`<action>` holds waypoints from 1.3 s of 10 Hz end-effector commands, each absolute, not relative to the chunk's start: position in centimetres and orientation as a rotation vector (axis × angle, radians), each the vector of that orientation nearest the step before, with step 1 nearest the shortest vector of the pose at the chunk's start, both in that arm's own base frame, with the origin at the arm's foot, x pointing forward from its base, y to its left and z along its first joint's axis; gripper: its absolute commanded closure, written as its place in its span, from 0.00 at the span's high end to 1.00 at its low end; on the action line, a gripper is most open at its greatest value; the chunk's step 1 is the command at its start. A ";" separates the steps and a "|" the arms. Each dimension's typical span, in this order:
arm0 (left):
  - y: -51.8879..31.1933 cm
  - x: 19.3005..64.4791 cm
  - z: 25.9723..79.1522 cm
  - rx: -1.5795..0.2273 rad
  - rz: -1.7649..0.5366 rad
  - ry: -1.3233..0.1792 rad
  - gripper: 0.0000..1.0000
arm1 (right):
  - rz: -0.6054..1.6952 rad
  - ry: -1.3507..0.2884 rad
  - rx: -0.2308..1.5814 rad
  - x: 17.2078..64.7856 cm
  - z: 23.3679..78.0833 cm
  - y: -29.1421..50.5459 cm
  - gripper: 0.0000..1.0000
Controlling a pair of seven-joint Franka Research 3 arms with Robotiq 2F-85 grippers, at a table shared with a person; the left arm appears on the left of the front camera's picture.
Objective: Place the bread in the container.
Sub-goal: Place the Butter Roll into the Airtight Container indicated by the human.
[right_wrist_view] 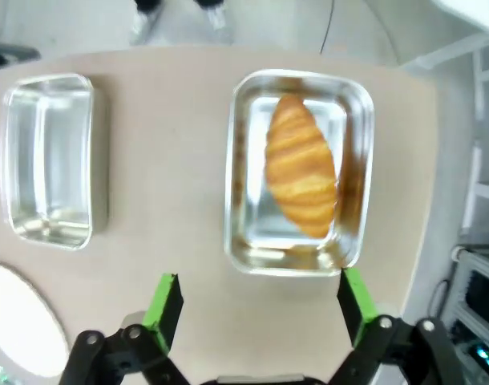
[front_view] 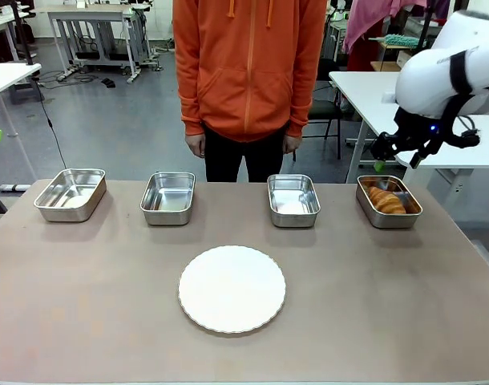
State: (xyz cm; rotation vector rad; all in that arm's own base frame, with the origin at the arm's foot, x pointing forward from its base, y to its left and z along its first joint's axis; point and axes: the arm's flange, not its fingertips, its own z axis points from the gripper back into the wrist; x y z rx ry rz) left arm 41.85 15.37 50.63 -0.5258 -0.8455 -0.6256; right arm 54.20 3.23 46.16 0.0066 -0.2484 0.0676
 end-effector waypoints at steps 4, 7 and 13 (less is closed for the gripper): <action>15.4 41.8 50.6 -0.535 -0.623 -0.857 1.00 | 0.035 -0.268 -0.028 42.0 48.2 10.5 1.00; 15.4 41.8 50.6 -0.535 -0.623 -0.857 1.00 | 0.121 -0.263 -0.028 37.1 47.7 13.0 1.00; 15.4 41.8 50.6 -0.535 -0.623 -0.857 1.00 | 0.165 -0.255 -0.044 36.2 47.4 13.9 1.00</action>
